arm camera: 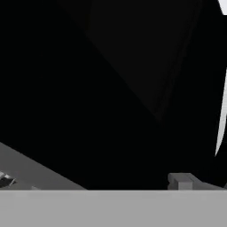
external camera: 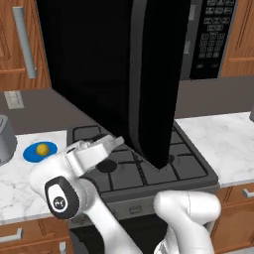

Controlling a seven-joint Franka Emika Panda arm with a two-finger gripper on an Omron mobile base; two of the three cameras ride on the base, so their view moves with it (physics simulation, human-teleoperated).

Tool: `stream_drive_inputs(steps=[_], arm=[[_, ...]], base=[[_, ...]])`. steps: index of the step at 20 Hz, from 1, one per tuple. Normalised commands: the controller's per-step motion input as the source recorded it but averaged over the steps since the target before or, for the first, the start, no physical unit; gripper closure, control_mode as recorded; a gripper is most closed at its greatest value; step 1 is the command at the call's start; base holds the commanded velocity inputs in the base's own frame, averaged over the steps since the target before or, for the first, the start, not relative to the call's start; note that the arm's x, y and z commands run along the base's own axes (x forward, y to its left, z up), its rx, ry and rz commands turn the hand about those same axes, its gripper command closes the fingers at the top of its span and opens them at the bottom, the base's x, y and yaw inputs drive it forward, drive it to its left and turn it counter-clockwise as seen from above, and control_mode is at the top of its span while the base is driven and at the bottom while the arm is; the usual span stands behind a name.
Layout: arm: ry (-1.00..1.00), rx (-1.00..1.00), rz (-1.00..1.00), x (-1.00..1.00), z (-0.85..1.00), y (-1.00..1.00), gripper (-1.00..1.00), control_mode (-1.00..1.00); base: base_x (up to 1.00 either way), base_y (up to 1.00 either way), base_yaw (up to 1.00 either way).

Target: Remove the pear from the bowl and place it on the small plate. Then place the bowl with only the fish in the microwave, close the door, and press the start button to microwave the fish.

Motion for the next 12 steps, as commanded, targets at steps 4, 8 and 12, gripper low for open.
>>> stream_drive_inputs(steps=[4, 8, 12], arm=[[-0.01, 0.04, 0.21, -0.42, 0.52, -0.86, -1.00, -1.00], [0.12, 0.00, 0.44, -0.01, 0.24, -0.67, -1.00, -1.00], [0.22, 0.00, 0.52, 0.06, 0.09, -0.51, -1.00, -1.00]], base=[[0.00, 0.00, 0.00], [0.00, 0.00, 0.00], [0.00, 0.00, 0.00]])
